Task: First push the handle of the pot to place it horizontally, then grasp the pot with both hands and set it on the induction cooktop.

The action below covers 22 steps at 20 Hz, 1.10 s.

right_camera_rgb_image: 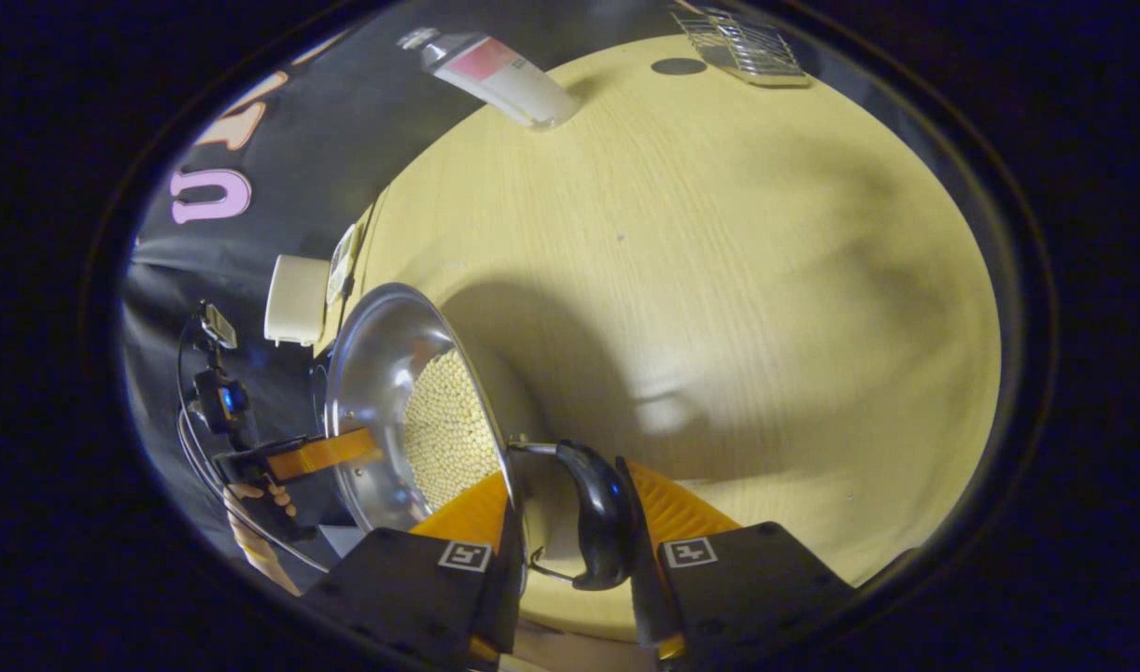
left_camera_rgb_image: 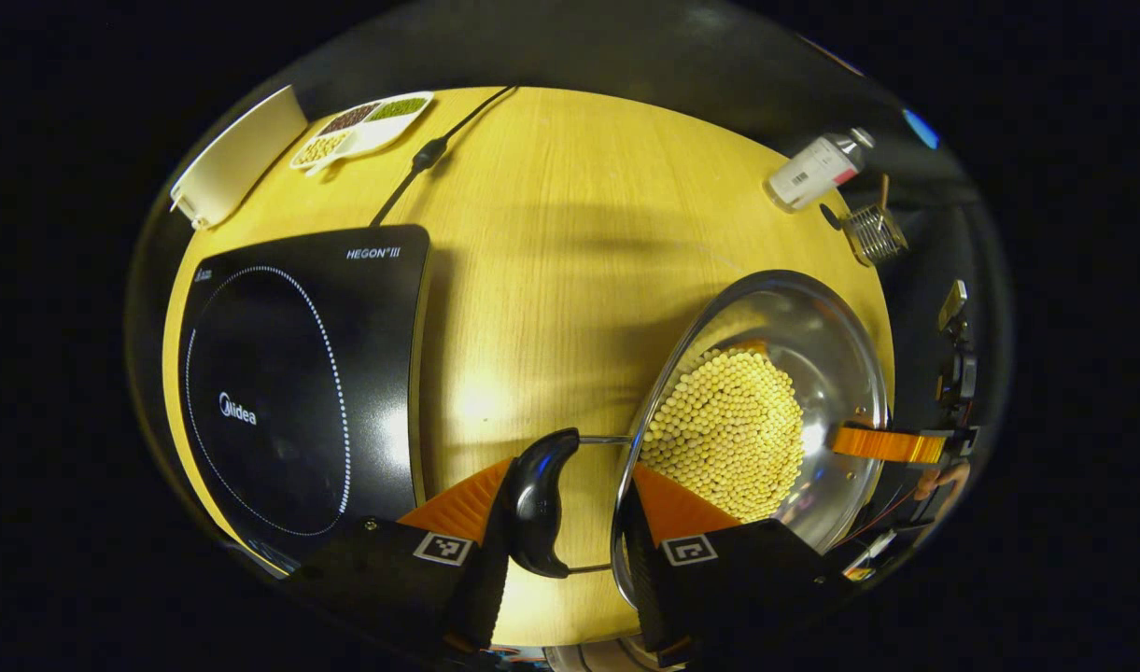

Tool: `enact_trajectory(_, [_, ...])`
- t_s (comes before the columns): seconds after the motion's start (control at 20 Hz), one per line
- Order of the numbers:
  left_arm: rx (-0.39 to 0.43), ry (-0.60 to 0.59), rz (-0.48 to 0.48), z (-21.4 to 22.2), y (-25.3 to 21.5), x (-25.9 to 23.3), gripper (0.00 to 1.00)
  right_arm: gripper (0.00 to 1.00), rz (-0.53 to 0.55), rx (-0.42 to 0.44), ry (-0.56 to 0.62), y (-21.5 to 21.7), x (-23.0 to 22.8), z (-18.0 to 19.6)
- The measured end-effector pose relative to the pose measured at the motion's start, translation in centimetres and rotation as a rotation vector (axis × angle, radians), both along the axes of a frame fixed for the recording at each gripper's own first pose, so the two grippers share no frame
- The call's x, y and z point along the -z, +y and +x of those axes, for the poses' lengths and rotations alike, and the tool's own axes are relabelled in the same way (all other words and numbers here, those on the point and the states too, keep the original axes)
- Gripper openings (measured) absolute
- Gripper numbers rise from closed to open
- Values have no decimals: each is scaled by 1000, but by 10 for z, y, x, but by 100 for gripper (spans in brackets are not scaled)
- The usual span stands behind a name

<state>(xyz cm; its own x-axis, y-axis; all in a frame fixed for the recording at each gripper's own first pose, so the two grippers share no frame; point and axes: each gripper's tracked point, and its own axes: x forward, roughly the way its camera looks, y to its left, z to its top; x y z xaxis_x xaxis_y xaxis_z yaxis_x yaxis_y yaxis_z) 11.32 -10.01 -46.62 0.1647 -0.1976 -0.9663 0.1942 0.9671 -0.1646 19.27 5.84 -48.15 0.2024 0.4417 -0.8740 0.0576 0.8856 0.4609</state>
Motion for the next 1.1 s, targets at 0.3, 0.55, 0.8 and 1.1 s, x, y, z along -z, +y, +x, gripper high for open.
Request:
enact_trajectory(0.3, [1,2,-36,-18,-12,-16,58,46,-27,3,-61,-18,-21,-13])
enact_trajectory(0.55, [35,18,-64,-39,-20,-32,61,46,-29,30,-76,-30,-38,-43])
enact_trajectory(0.8, [101,20,-82,-61,-24,-50,59,46,-33,80,-89,-39,-58,-78])
enact_trajectory(1.1, [176,12,-118,-69,-11,-68,58,46,-57,163,-127,-26,-78,-113])
